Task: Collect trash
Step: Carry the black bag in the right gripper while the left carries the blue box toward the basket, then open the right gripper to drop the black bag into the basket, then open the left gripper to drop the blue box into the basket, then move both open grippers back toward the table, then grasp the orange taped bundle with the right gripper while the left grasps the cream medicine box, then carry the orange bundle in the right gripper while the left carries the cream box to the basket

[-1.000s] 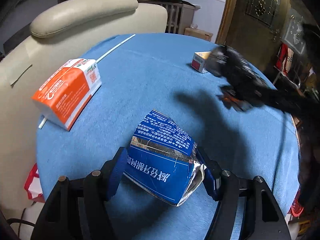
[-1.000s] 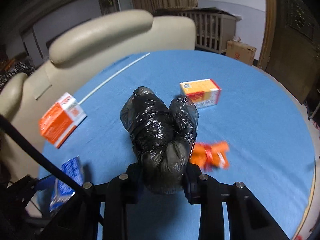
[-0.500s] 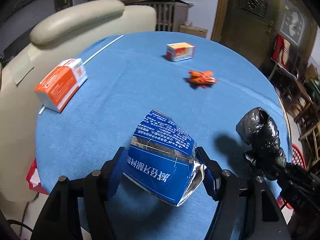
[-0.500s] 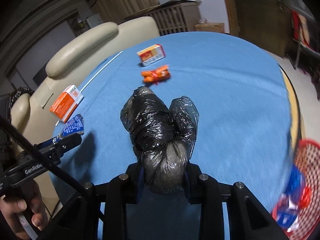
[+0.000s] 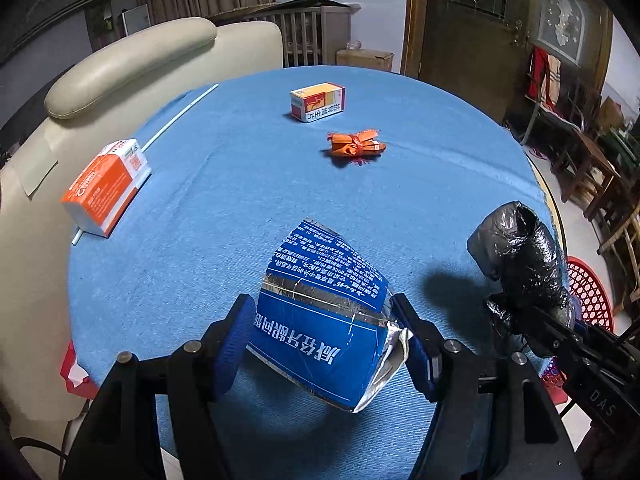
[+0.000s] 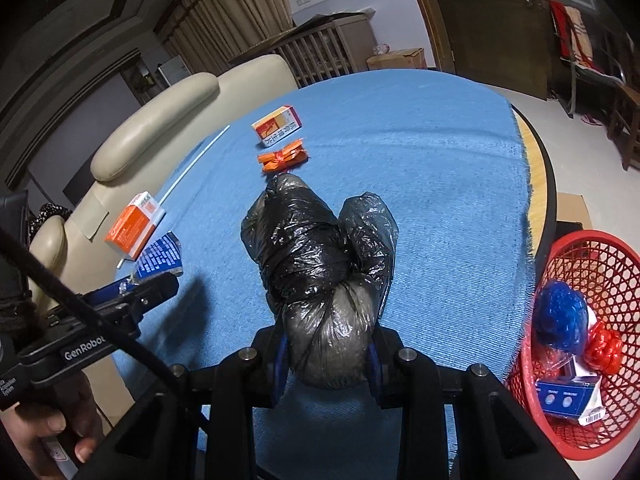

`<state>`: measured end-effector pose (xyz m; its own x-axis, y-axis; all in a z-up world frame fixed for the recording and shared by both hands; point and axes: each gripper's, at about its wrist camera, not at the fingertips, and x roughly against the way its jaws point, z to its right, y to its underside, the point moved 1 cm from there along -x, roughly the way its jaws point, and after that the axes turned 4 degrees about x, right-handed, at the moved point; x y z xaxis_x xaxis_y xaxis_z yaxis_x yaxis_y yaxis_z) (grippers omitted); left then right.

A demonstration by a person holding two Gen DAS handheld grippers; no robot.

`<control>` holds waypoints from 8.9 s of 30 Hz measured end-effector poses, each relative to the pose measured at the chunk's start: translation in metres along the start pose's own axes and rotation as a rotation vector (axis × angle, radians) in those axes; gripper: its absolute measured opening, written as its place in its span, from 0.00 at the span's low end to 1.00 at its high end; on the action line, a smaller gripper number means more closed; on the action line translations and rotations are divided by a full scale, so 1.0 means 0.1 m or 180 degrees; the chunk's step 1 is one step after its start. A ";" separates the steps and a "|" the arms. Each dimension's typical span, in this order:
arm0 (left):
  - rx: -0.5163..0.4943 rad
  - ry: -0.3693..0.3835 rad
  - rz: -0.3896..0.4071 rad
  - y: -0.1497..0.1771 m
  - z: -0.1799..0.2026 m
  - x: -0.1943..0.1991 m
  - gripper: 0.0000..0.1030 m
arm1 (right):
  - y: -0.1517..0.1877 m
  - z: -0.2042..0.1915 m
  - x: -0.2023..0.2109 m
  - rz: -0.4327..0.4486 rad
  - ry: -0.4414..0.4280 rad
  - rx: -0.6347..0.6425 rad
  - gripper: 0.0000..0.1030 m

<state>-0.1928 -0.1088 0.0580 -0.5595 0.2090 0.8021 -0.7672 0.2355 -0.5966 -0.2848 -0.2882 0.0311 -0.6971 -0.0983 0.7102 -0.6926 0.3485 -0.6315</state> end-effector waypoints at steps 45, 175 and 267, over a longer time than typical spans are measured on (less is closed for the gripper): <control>-0.0372 0.0092 -0.0058 0.02 0.53 -0.08 0.68 | 0.08 0.61 0.59 0.0378 0.0273 -0.0425 0.32; 0.0616 0.0110 -0.0275 -0.35 -0.89 -0.91 0.72 | -1.28 -0.34 -1.30 0.0007 0.0104 0.0494 0.84; 0.0218 -0.0120 0.0157 -0.13 -0.19 0.06 0.55 | -0.24 -0.23 0.16 0.0415 0.0025 0.0247 0.67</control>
<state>-0.1805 -0.0922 0.0697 -0.6075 0.1826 0.7731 -0.7575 0.1600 -0.6330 -0.2748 -0.2771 0.0644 -0.7809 -0.0493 0.6228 -0.6086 0.2847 -0.7406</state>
